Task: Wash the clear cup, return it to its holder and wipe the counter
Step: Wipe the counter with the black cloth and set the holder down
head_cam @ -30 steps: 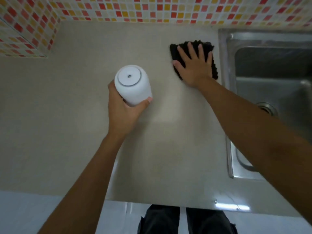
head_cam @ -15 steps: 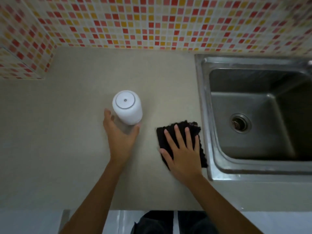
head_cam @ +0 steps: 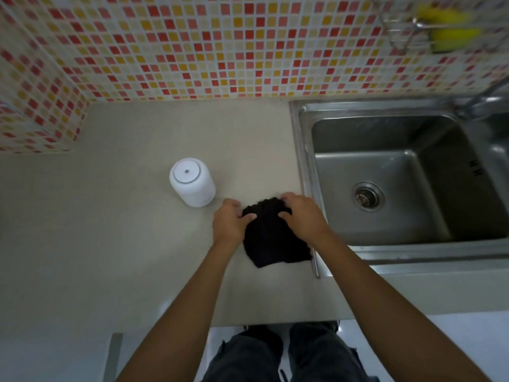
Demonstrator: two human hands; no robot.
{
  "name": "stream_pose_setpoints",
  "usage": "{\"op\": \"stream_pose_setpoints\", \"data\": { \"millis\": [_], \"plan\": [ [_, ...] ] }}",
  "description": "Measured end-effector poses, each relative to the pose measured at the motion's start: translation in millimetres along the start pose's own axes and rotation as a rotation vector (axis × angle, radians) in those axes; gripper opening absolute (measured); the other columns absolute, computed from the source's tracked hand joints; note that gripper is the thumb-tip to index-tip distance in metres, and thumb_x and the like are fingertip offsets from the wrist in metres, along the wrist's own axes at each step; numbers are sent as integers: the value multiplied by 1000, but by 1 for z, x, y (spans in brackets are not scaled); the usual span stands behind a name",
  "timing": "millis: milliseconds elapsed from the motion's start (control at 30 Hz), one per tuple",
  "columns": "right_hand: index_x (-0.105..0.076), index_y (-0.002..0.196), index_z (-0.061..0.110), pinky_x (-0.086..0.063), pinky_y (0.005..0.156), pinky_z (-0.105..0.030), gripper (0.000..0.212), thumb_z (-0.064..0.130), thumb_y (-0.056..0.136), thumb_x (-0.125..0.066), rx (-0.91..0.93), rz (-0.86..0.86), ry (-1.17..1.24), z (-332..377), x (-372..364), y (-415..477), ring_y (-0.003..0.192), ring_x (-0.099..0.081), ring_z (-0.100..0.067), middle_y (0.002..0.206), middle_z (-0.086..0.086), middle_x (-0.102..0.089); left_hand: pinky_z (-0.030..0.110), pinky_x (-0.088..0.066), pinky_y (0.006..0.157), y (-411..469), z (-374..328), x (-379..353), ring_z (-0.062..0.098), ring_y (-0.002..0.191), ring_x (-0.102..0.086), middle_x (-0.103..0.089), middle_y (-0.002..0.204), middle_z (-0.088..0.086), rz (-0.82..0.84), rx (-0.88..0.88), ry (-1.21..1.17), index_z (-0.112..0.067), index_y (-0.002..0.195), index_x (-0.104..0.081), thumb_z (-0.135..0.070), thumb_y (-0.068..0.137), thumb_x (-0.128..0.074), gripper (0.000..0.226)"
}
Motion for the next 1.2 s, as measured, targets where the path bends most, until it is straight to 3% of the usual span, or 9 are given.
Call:
{"op": "stream_pose_setpoints", "data": {
  "millis": [67,167,267,433,533,667,767,933,1200],
  "plan": [
    [-62,111,9,-47,81,-33,25,24,91,-60,-19,66,-42,4,4,0,100,-60,-29,108,-13,-65,31,-48,80,-1,-7,-1,20,86,-60,-62,89,4,87,43,22,-4,98,-68,-21,76,-79,30],
    [-66,96,8,-46,72,-29,19,25,91,-60,-27,69,34,1,28,-8,91,-62,-26,99,-12,-67,29,-47,70,-3,-35,9,19,74,-58,-61,77,4,120,-72,0,-6,87,-70,-14,78,-77,14],
    [-68,98,13,-49,78,-31,17,26,88,-64,-23,-112,239,-17,78,-25,90,-62,-19,98,-4,-68,14,-44,63,-17,-76,23,9,64,-57,-65,73,-1,92,-223,-132,-15,77,-65,-11,78,-76,11],
    [-71,97,17,-51,81,-38,15,21,83,-70,65,-328,262,-56,171,-43,84,-61,-18,88,1,-65,12,-38,58,-44,-161,0,2,59,-52,-65,71,-2,17,-411,-129,-18,81,-70,-13,78,-76,9],
    [-70,103,17,-47,85,-29,19,22,84,-70,98,-443,248,-77,232,-46,91,-60,-16,98,0,-65,4,-40,59,-53,-226,-16,7,65,-56,-68,79,1,-72,-501,-124,-12,89,-71,-15,81,-74,9],
    [-68,108,17,-42,84,-21,20,22,89,-65,164,-513,285,-109,320,-49,94,-56,-9,101,6,-61,-1,-39,63,-65,-318,-34,-3,73,-55,-64,83,-7,-109,-602,-184,-13,95,-69,-15,83,-72,12],
    [-68,107,13,-41,80,-20,20,21,89,-66,229,-590,332,-129,381,-50,92,-56,-10,101,5,-61,6,-47,69,-68,-381,-43,1,78,-61,-66,85,-9,-128,-687,-262,-18,96,-67,-16,83,-72,13],
    [-68,109,11,-46,84,-26,22,22,91,-63,292,-674,358,-148,472,-21,95,-59,-13,103,1,-65,10,-45,62,-58,-477,-55,2,75,-55,-58,82,-9,-187,-790,-252,-16,100,-58,-18,86,-70,18],
    [-65,116,8,-37,86,-18,27,18,91,-63,234,-542,391,-184,524,66,108,-57,-14,118,-3,-64,33,-47,67,3,-552,-92,23,79,-58,-57,81,1,-145,-743,-176,-16,91,-51,-11,88,-67,17]
  ]
}}
Point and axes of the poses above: each hand's wrist, its own y-axis towards the middle knuckle, its own x-axis out of the back of the hand, z = x × y, the point moved 5 cm from there along y, towards the middle knuckle
